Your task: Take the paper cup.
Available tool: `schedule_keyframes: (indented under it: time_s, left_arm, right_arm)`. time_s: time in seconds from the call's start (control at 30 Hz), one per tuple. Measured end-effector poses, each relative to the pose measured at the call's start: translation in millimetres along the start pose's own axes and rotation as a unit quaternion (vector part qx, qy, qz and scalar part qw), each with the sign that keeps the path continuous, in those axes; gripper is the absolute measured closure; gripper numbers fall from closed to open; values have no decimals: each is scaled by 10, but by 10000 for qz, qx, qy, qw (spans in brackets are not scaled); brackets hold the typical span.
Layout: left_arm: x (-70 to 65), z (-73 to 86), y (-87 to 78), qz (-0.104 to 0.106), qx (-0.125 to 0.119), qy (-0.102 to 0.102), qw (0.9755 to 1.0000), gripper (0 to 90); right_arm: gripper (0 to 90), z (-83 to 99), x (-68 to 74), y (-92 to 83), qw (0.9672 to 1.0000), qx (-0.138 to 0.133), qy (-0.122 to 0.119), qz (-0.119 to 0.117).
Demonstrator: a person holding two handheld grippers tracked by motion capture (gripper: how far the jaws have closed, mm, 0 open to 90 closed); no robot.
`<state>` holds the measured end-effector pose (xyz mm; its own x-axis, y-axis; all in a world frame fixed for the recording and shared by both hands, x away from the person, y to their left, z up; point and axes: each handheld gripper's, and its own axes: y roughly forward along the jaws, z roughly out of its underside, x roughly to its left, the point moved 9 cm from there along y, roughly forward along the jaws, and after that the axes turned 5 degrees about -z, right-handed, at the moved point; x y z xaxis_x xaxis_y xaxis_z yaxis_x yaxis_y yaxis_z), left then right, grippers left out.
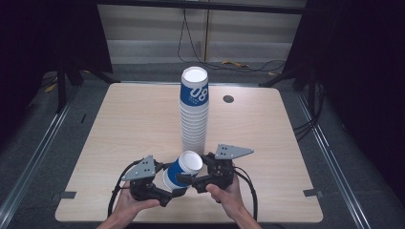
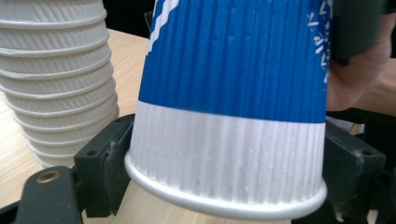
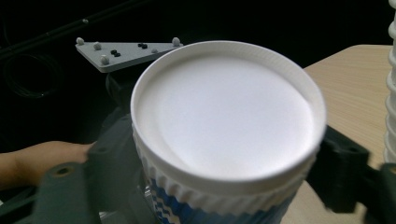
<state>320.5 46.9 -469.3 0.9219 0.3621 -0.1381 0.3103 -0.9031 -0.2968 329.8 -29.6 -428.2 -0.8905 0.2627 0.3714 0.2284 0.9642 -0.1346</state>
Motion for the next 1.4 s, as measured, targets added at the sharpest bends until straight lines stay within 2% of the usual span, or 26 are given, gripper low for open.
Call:
schedule_keyframes:
  time_s: [0.2,0.27,0.33,0.6,0.73,0.83,1.03,1.2,1.4]
  left_arm:
    - [5,2,-11,7,43,2,10000,168]
    - [-7,10,-10,65,76,14,9999,169]
    - [-8,26,-15,42,170,77,9998,169]
    - [8,59,-47,45,376,117,9992,172]
    - [21,102,-74,-39,618,228,9978,172]
    - [34,100,-98,-52,685,251,9973,173]
    - [77,166,-130,-141,905,344,9952,176]
    - [108,216,-150,-154,1039,354,9938,178]
    - [122,297,-143,-189,1297,431,9904,179]
  right_arm:
    - [142,-38,29,-9,10000,16,-75,0]
    - [142,-50,36,-21,10000,20,-78,-13]
    - [141,-58,30,-36,9999,35,-109,-6]
    - [141,-80,13,-132,9998,115,-179,55]
    - [140,-67,1,-177,9997,190,-166,60]
    - [140,-44,-4,-182,9994,280,-187,46]
    - [144,53,-1,-179,9970,736,-214,-54]
    - [144,125,-36,-173,9936,1098,-251,-52]
    - [143,195,-77,-163,9883,1482,-354,8]
